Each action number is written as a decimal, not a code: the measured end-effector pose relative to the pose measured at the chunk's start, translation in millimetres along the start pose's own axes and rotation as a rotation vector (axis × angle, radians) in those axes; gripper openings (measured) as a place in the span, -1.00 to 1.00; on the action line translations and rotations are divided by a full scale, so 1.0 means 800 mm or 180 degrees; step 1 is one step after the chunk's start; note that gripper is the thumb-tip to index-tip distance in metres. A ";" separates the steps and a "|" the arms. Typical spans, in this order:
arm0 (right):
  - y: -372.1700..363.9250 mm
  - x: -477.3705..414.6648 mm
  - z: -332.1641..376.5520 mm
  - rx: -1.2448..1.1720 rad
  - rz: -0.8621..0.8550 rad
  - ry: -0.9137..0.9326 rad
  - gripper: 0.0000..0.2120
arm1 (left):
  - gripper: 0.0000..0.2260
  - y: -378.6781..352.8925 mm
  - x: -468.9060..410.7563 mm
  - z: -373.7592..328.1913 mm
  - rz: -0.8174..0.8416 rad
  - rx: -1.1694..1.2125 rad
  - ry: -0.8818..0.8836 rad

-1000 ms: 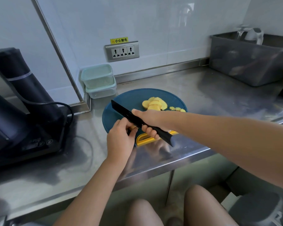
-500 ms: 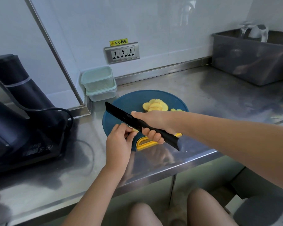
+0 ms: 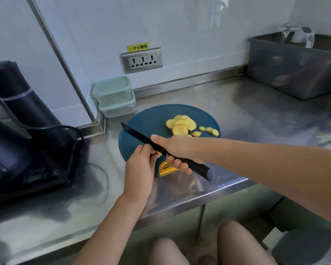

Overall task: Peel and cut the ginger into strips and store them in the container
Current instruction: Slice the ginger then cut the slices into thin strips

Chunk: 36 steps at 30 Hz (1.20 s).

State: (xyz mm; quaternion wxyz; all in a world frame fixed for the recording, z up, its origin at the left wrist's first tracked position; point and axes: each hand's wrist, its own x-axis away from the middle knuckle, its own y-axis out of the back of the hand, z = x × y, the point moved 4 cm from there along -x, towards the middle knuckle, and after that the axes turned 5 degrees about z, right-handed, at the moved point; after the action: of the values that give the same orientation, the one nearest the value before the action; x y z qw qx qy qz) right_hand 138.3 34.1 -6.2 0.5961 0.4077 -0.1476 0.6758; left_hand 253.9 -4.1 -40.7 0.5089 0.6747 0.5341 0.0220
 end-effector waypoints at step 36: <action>0.003 -0.026 0.006 -0.0076 -0.0023 -0.0257 -0.29 | -0.96 -0.004 -0.010 0.010 0.0105 0.0328 0.0190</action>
State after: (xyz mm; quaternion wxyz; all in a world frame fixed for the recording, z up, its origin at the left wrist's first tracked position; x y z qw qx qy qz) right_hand 136.7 16.0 -17.6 0.5970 0.4280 -0.1781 0.6548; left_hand 252.8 -15.8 -42.8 0.4569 0.7078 0.5383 0.0230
